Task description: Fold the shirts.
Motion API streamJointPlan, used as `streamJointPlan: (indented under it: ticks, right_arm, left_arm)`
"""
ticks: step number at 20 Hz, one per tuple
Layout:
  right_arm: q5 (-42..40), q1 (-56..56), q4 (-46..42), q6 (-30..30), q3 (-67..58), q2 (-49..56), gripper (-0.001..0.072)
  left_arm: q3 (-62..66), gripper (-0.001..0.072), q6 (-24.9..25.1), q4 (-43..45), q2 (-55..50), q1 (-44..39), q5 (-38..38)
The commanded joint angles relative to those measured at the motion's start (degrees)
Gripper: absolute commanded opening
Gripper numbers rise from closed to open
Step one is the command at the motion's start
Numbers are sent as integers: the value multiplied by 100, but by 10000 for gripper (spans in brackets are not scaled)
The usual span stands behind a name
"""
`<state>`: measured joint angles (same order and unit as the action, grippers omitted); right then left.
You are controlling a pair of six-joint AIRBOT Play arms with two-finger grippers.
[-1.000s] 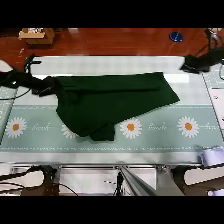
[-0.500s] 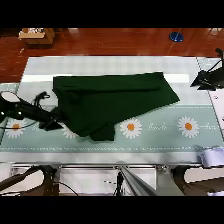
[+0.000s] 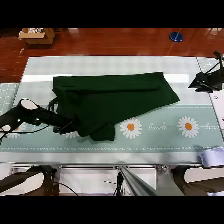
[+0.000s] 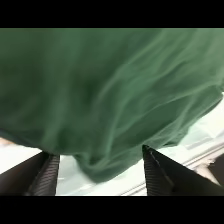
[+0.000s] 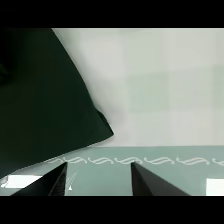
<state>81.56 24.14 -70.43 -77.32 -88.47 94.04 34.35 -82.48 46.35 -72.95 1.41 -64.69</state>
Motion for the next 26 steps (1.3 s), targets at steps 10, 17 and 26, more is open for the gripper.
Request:
streamJointPlan:
  ticks: [10,17,26]
  right_arm:
    - [-48,605,4,-2,232,57,488]
    - [-1314,918,1388,131,1539,103,489]
    - [-1729,-17,2046,485,1746,763,378]
  left_arm:
    - [-22,27,299,13,-308,-431,160]
    - [-20,27,713,9,-308,-428,114]
    - [-20,27,730,9,-308,-428,122]
